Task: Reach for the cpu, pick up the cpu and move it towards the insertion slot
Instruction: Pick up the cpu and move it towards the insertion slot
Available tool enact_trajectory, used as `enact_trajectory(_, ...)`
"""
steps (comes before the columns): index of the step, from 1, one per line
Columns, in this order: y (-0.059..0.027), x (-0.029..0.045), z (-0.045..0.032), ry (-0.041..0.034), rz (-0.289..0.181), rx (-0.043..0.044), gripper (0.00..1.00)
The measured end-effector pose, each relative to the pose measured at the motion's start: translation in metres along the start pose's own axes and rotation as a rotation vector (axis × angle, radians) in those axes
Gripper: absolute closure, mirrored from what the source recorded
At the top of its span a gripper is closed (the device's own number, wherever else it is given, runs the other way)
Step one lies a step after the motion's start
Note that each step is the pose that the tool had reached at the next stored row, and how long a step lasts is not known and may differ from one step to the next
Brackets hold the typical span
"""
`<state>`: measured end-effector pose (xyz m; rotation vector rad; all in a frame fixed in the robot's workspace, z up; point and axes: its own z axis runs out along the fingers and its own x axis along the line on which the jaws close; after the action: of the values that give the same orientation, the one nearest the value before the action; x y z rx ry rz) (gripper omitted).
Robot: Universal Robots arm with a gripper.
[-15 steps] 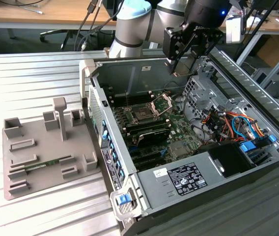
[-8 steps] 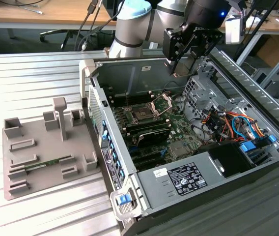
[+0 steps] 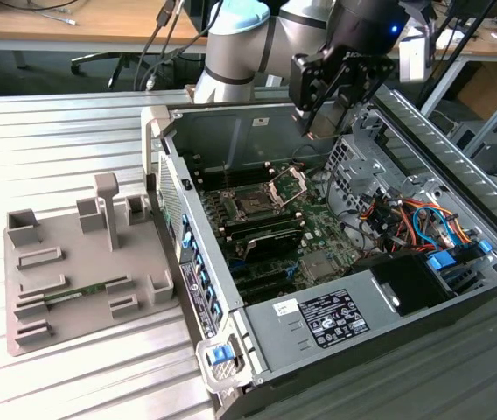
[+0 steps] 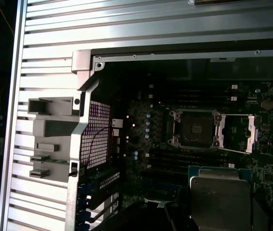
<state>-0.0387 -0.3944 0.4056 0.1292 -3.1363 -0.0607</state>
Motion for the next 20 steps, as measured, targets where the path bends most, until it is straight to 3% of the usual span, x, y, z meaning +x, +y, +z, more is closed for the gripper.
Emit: enact_trajectory(20, -0.0002, 0.0, 0.005, -0.0001, 0.0, 0.0, 0.45)
